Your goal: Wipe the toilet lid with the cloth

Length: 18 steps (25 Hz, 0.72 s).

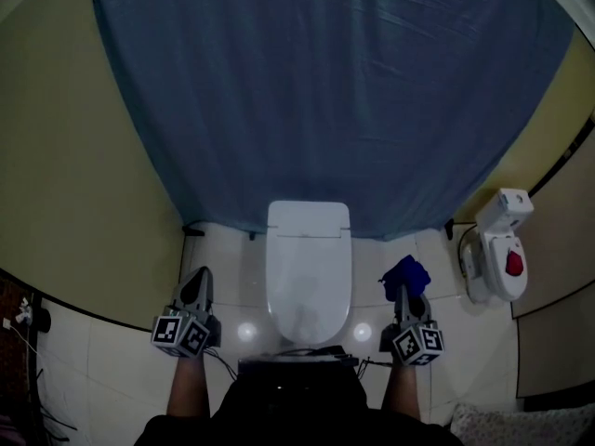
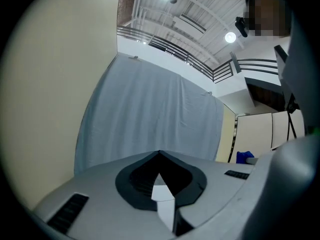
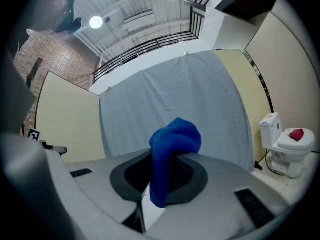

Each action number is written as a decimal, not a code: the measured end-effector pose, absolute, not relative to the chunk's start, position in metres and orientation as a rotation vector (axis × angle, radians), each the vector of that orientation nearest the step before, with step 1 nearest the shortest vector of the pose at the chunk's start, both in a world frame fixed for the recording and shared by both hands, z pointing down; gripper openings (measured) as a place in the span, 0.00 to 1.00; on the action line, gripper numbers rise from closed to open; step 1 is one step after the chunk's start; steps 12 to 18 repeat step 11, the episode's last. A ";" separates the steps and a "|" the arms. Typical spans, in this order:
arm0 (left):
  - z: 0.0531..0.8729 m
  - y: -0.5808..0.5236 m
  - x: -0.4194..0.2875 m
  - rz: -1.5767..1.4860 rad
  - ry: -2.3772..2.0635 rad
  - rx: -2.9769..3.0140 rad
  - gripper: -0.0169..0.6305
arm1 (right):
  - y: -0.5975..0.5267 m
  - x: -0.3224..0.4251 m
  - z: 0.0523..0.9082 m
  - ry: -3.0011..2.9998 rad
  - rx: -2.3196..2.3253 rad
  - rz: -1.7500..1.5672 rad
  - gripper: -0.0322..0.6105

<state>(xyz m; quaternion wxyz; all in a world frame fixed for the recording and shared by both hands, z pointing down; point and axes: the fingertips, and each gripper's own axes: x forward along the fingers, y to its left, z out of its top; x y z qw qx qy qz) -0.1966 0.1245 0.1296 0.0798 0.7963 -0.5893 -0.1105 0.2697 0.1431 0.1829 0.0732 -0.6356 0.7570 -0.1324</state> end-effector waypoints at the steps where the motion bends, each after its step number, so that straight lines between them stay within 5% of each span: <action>1: 0.127 0.123 -0.195 -0.332 -1.752 2.392 0.02 | 0.141 0.266 0.180 2.271 -1.898 -0.385 0.13; 18: 0.119 0.124 -0.201 -0.378 -1.769 2.398 0.02 | 0.129 0.237 0.167 2.388 -1.855 -0.260 0.13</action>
